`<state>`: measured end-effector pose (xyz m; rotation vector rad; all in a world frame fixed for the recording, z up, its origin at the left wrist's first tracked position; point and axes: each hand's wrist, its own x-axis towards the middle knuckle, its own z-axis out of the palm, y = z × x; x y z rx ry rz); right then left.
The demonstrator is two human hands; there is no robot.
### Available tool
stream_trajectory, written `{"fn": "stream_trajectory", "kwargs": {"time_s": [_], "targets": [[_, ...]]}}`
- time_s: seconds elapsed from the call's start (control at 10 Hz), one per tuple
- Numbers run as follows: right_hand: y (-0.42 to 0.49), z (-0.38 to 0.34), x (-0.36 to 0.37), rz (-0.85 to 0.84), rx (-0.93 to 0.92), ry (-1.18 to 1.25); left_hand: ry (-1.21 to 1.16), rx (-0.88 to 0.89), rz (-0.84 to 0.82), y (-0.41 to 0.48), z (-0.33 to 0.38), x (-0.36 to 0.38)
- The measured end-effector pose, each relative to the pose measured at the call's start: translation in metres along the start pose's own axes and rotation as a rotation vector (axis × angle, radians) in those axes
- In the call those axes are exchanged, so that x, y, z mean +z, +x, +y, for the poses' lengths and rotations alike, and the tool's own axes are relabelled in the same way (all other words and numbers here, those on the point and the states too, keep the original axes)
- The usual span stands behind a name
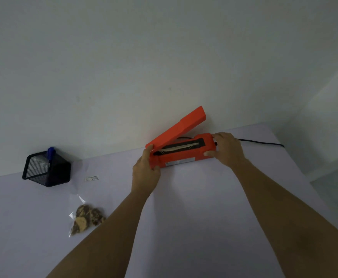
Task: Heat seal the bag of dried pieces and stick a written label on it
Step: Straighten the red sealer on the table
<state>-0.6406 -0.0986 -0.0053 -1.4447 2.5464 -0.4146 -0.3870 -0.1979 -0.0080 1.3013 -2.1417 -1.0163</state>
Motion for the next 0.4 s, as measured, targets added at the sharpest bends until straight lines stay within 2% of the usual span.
{"fn": "stream_trajectory", "kwargs": {"time_s": [0.2, 0.4], "targets": [[-0.002, -0.001, 0.001, 0.009, -0.012, 0.003, -0.019, -0.048, -0.019, 0.003, -0.003, 0.004], [-0.054, -0.023, 0.013, 0.125, 0.151, 0.110, -0.025, -0.133, -0.025, -0.024, -0.008, -0.012]]}}
